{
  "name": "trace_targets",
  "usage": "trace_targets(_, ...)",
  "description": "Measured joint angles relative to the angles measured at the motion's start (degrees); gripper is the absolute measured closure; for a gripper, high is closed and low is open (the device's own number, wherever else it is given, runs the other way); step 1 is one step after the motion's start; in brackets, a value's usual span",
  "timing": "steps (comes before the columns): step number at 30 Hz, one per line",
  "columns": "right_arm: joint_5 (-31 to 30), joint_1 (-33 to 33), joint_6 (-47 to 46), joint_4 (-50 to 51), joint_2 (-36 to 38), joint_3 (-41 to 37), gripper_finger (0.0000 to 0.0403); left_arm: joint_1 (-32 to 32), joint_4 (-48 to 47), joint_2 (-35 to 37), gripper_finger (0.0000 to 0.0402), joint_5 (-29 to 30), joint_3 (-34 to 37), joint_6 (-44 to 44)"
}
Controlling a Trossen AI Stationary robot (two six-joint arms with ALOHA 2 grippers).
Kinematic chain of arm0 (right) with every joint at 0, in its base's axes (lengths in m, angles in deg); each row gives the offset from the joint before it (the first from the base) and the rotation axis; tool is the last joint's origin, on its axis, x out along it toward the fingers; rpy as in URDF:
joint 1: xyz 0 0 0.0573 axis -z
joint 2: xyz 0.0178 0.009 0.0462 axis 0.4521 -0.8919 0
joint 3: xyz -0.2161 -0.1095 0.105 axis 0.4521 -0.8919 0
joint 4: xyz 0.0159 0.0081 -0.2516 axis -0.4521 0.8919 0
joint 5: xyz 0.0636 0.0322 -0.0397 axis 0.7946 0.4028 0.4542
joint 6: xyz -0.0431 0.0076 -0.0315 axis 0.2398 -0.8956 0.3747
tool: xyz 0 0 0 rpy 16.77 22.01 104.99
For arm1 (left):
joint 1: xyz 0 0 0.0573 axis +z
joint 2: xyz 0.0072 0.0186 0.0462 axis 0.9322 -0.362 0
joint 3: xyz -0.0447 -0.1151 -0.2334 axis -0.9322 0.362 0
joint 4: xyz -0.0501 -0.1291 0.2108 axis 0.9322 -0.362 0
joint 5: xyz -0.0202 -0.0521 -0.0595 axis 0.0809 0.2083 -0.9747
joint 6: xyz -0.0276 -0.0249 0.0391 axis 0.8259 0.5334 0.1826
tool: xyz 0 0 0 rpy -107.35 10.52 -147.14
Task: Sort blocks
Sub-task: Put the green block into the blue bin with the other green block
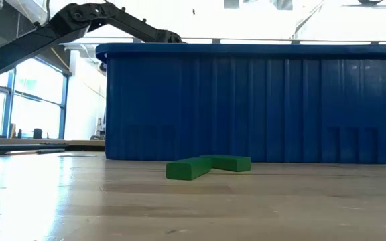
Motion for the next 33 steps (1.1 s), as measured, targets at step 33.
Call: trace_targets(33,0.44,-0.02,-2.16,0.35,-0.74,0.0,0.0231,-42.79,-2.05,43.73,0.0229,22.96,25.26,-25.48)
